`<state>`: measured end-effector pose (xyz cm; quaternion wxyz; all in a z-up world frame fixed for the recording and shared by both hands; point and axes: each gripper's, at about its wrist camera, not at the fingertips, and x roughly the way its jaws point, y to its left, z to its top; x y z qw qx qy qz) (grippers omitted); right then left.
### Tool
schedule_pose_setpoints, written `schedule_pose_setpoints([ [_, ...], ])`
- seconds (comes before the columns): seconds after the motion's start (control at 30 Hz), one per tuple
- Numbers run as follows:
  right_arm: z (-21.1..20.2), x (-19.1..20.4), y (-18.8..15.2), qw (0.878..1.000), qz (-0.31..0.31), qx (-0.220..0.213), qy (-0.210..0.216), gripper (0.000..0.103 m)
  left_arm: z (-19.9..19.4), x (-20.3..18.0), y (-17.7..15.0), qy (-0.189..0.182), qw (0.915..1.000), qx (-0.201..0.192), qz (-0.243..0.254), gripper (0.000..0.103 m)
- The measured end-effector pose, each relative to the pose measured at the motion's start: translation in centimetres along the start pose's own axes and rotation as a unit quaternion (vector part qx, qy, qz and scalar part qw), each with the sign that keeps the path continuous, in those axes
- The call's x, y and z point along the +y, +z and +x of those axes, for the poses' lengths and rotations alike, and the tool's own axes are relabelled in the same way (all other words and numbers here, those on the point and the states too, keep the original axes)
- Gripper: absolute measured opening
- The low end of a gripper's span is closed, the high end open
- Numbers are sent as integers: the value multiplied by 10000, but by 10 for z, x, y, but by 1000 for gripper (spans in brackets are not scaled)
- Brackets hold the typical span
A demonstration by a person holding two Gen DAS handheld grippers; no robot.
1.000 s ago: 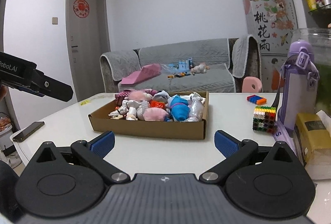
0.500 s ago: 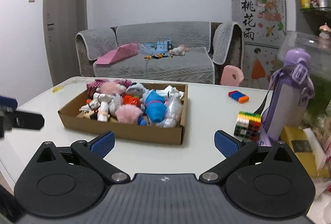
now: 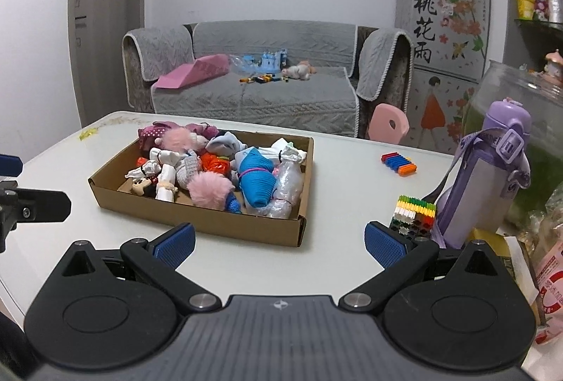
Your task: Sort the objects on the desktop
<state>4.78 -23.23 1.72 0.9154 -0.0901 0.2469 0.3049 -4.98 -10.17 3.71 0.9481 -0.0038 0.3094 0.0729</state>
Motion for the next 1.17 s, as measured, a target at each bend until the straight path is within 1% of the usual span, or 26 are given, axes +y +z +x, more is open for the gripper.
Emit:
schedule_pose_setpoints([
  [0.63,0,9,7,9998,-188,16,16,102,-5,5,1,-92,9999,-24,-63,103],
  [0.9,-5,12,8,9997,-246,-30,28,102,-14,2,1,-108,9998,-177,-21,103],
  [1.17,-7,15,10,9996,-270,-66,34,102,-19,0,1,-189,9996,-231,17,103],
])
